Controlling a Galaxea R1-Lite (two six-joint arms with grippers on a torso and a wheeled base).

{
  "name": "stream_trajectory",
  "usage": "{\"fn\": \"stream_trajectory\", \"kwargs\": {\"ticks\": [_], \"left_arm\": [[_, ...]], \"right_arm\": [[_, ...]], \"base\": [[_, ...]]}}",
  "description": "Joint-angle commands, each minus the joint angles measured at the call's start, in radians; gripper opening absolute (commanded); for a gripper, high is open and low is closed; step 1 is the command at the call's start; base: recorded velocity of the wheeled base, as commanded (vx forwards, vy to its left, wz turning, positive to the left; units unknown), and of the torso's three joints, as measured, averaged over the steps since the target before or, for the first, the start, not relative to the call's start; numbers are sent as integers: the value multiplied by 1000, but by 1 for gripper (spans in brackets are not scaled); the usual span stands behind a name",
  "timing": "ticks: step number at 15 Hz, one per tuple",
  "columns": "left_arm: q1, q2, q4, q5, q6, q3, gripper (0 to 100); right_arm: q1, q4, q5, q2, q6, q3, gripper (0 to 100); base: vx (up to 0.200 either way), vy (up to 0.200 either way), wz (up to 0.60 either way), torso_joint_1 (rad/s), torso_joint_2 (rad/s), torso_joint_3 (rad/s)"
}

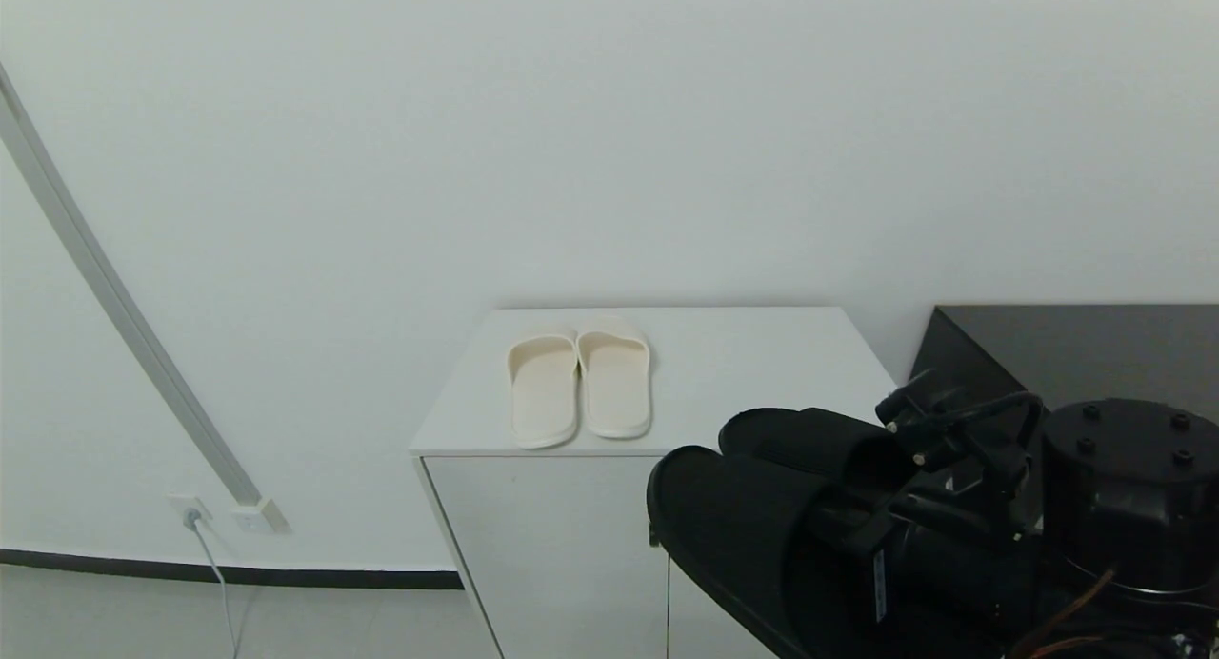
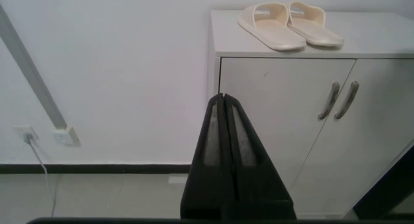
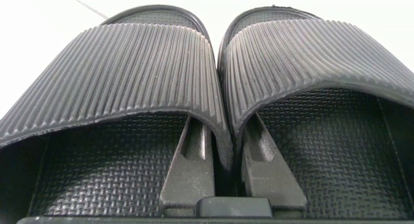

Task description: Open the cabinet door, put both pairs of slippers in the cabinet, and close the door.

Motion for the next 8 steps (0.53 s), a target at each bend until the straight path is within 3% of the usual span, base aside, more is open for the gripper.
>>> {"fn": "stream_trajectory", "kwargs": {"ticks": [1, 4, 8], "left_arm": [[0, 0, 0, 1, 0, 0, 0], [0, 0, 0, 1, 1, 0, 0], [0, 0, 0, 1, 1, 0, 0]], "right_arm": [[-7, 2, 0, 4, 0, 5, 0], [-7, 0, 0, 4, -12, 12, 0], [-7, -1, 0, 3, -20, 19, 0]], "base": [[0, 0, 0, 0, 0, 0], [0, 0, 0, 0, 0, 0], [0, 0, 0, -132, 315, 172]]}}
